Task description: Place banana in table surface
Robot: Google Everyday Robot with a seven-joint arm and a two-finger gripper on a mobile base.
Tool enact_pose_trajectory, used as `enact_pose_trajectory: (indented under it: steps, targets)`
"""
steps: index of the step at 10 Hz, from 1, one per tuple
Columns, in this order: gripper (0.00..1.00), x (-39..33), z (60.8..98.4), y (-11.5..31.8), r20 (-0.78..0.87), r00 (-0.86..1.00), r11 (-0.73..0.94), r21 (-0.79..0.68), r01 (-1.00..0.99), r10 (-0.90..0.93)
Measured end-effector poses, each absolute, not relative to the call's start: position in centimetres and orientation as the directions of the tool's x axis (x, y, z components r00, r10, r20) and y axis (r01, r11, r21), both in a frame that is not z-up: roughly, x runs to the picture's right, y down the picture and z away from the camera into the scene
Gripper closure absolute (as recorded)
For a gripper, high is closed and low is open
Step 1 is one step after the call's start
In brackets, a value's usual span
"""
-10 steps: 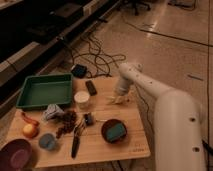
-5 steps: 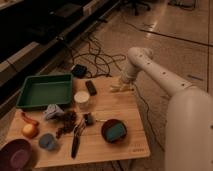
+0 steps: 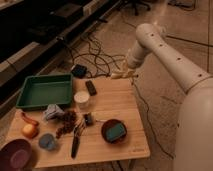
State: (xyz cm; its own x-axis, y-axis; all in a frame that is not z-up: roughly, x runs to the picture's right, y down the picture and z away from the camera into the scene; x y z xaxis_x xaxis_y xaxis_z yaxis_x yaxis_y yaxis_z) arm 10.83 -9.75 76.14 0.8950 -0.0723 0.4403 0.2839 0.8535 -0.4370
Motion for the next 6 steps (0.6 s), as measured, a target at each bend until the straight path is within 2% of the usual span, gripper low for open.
enact_pose_trajectory:
  steps: [3,6]
  targets:
    - [1.00,10.5,74.5,-11.4,0.445,0.892,0.847,-0.444,0.294,-0.077]
    - [1.00,10.3,76.4,-10.6,0.450,0.890,0.833,-0.465,0.302,-0.072]
